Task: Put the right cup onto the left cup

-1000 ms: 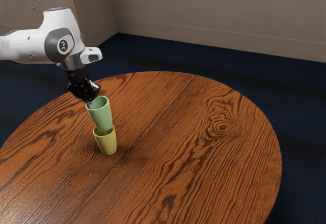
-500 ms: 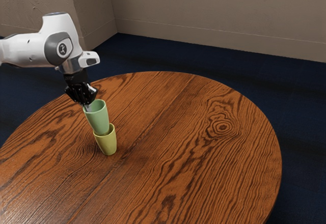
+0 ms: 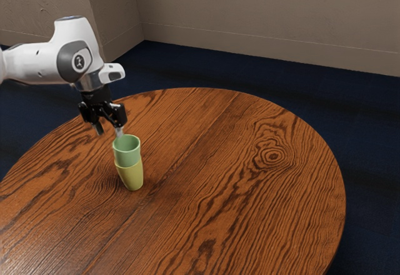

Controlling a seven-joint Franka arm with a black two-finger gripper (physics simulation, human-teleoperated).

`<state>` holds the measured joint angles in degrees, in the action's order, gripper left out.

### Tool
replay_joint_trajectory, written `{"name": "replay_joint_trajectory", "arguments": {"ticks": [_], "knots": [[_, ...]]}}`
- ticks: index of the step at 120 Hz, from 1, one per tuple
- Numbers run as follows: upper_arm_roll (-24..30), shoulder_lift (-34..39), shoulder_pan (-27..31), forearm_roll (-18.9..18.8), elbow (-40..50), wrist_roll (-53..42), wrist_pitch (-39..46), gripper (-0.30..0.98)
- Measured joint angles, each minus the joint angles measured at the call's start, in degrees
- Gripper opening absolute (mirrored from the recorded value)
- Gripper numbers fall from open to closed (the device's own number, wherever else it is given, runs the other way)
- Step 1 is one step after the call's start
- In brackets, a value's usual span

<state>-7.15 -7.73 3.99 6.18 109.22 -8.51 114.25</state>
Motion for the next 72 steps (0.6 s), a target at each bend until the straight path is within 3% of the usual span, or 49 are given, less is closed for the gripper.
{"name": "replay_joint_trajectory", "arguments": {"ticks": [24, 72], "knots": [[-0.1, 2.7, -1.5, -0.3, -0.5, -0.3, -0.7, 0.61], [0.0, 6.9, -5.2, -6.4, -8.3, -0.9, -11.5, 0.67]]}}
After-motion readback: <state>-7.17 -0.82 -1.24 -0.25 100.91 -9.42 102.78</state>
